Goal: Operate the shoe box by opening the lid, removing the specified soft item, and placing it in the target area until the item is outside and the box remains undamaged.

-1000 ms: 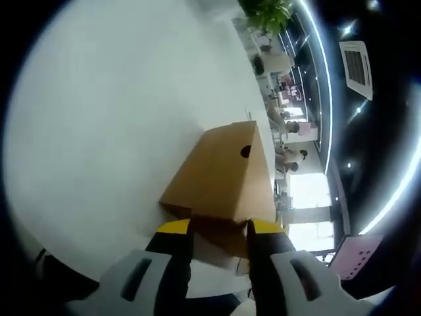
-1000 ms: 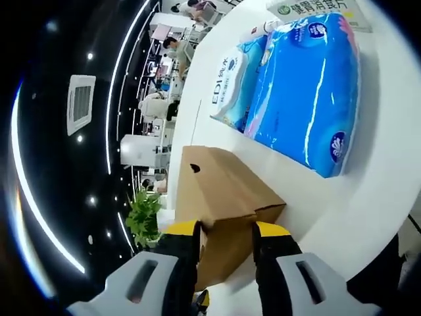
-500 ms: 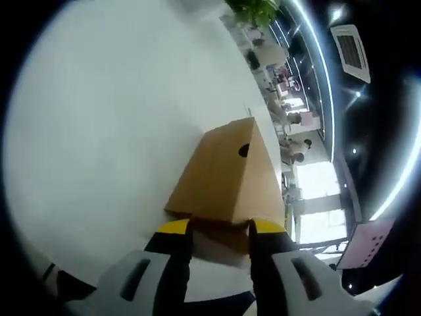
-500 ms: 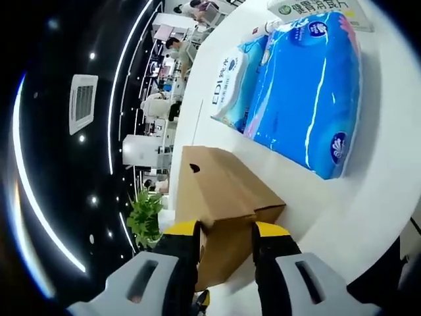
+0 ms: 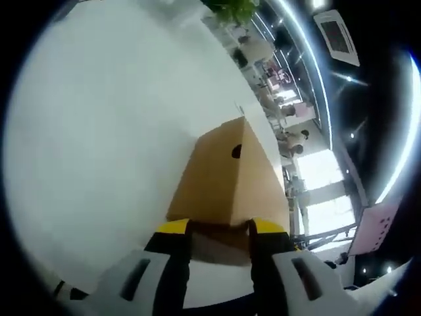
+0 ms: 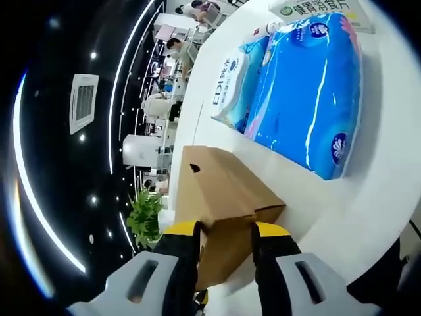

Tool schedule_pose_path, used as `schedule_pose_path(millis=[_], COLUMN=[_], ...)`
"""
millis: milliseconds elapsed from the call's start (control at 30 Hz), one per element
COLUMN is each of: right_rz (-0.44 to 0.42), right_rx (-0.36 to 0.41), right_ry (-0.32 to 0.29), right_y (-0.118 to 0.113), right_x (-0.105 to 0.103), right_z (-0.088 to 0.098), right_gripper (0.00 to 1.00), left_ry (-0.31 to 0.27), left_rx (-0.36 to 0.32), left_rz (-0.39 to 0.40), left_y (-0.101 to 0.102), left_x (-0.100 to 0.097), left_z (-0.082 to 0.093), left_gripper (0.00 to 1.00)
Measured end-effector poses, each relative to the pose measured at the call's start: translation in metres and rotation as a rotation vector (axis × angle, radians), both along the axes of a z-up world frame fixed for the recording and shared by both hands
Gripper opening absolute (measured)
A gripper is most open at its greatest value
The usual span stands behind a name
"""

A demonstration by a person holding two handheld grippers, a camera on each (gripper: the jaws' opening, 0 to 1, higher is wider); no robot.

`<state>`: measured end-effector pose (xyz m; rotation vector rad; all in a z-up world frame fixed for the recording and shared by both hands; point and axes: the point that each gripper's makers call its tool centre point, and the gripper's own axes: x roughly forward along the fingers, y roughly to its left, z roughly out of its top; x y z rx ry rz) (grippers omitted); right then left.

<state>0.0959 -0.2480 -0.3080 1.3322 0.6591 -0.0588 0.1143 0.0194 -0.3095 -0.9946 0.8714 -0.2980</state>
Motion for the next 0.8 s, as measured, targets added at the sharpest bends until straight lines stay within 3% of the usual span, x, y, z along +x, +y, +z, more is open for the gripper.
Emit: schedule_pose_path(millis=[33,67,200,300,400,533,600,633,800], right_rz=[0.005,0.007,0.074,0.112,0.185,0.251,0.272,0.29,0.349], right_rx=[-0.008,-0.007,-0.058,-0.085,-0.166,-0.297,-0.317,-0.319,-0.428], right_ry=[0.0,0.001,-0.036,-0.084,-0.116,-0.179,-0.181,-0.172,-0.193], right_y=[0.0,0.0,0.002,0.008,0.013,0.014,0.016,0.017,0.015], right_x=[-0.001,-0.001,-0.004,-0.002,-0.002,-0.002,-0.005,-0.007,-0.011], right_z=[0.0,0.0,0.008,0.02,0.029,0.037,0.037,0.034,0.032], right_gripper=[0.31,0.31,0.3,0.44,0.52,0.57,0.6,0.64,0.69], left_ry=[0.042,0.047,0.016,-0.004,-0.023,-0.054,-0.063,-0.098,-0.125], left_rx=[-0.052,-0.063,-0.04,0.006,0.035,0.042,0.06,0.093,0.131], left_rz=[0.025,0.031,0.025,0.02,0.019,0.009,0.003,0.006,-0.073], left_y=[-0.002,-0.002,0.0,0.004,0.006,0.002,0.001,0.0,-0.012], left_x=[-0.002,-0.002,-0.002,-0.004,-0.005,-0.006,-0.006,-0.005,-0.011], left_z=[0.001,0.001,0.002,0.005,0.007,0.018,0.021,0.024,0.027], left_gripper=[0.35,0.35,0.34,0.35,0.48,0.5,0.6,0.67,0.8])
